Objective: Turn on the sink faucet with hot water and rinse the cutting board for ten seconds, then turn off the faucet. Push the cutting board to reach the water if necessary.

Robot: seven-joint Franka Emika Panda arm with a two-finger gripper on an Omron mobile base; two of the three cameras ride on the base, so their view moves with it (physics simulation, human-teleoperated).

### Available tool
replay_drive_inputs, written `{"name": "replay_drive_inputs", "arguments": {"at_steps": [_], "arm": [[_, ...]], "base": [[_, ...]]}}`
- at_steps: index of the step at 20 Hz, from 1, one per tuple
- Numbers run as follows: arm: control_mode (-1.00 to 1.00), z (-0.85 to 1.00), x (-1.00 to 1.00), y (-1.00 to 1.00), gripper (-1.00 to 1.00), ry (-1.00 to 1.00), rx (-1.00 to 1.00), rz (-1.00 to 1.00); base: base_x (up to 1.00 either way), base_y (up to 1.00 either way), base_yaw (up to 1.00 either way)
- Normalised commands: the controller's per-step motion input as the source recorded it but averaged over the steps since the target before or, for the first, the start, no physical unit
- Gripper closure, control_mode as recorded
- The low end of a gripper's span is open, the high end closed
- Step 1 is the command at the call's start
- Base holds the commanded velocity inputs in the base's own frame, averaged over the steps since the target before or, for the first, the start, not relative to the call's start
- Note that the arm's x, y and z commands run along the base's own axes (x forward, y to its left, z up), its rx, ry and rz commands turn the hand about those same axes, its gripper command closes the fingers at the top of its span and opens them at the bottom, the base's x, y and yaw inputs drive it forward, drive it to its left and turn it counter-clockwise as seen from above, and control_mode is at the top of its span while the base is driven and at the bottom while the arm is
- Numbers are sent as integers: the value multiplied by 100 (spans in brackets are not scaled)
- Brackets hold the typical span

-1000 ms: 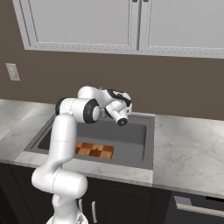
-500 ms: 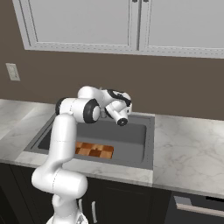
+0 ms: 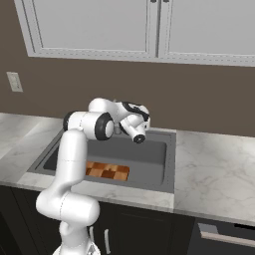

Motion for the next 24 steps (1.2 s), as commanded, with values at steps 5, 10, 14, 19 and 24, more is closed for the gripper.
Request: {"name": "replay_drive_inputs", "arguments": {"at_steps": [5, 10, 14, 19, 24], "arm": [[-100, 0, 0, 0, 100, 0, 0, 0], [-100, 0, 0, 0, 100, 0, 0, 0], [-100, 0, 0, 0, 100, 0, 0, 0], [-100, 0, 0, 0, 100, 0, 0, 0], [-100, 0, 0, 0, 100, 0, 0, 0]], "base": [[0, 0, 0], [0, 0, 0], [0, 0, 0], [0, 0, 0], [0, 0, 0]]}}
